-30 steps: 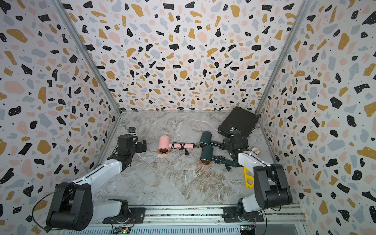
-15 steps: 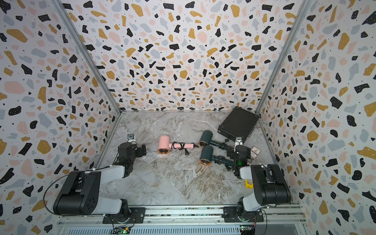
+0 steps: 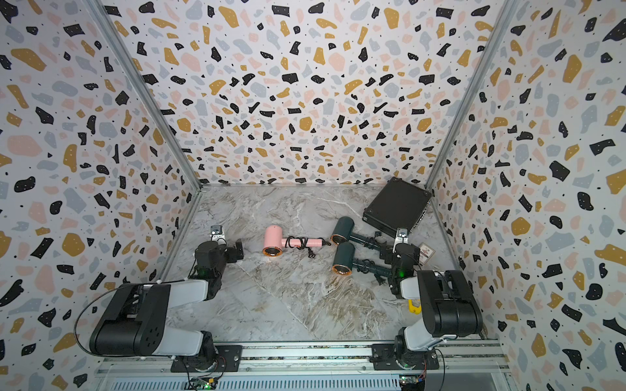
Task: Wrap the cord around the hair dryer
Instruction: Reset both arms
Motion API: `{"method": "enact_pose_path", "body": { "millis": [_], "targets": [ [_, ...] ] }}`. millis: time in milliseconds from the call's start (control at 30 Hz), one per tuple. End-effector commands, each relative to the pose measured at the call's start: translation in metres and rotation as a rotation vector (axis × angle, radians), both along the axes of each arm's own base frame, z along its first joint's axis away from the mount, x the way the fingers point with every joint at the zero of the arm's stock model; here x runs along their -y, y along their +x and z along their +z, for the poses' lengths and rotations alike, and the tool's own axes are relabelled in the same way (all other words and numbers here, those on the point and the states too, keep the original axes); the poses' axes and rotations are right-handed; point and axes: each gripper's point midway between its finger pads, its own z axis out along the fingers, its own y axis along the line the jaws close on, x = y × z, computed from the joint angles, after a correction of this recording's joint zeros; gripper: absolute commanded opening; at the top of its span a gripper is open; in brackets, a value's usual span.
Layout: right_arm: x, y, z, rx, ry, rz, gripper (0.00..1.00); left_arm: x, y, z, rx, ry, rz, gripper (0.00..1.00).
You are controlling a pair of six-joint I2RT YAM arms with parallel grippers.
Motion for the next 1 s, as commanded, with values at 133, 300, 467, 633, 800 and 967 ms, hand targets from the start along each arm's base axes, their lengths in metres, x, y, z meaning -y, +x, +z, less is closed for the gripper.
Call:
{"method": "enact_pose_path", "body": {
  "millis": [133, 300, 467, 633, 800, 967],
  "targets": [
    [0.0124, 0.0008, 0.0108, 0.042, 0.008, -0.078, 1.00, -0.0003, 0.0003, 0.0063, 0.059, 0.008, -0.007, 0.99],
    [0.0120, 0.0016, 0.0120, 0.050, 0.004, -0.075, 1.00, -0.0001, 0.0010, 0.0063, 0.058, 0.009, -0.008, 0.99],
    [0.0120, 0.0014, 0.0118, 0.048, 0.004, -0.074, 1.00, -0.0003, 0.0009, 0.0060, 0.056, 0.009, -0.007, 0.99],
    [0.0123, 0.0013, 0.0117, 0.048, 0.004, -0.076, 1.00, -0.0002, 0.0011, 0.0063, 0.057, 0.009, -0.008, 0.99],
    [0.0123, 0.0014, 0.0119, 0.049, 0.004, -0.076, 1.00, 0.0009, 0.0033, 0.0049, 0.048, 0.006, -0.013, 0.99],
    [0.0124, 0.0013, 0.0118, 0.048, 0.004, -0.076, 1.00, 0.0012, 0.0043, 0.0042, 0.044, 0.005, -0.013, 0.99]
  ]
}}
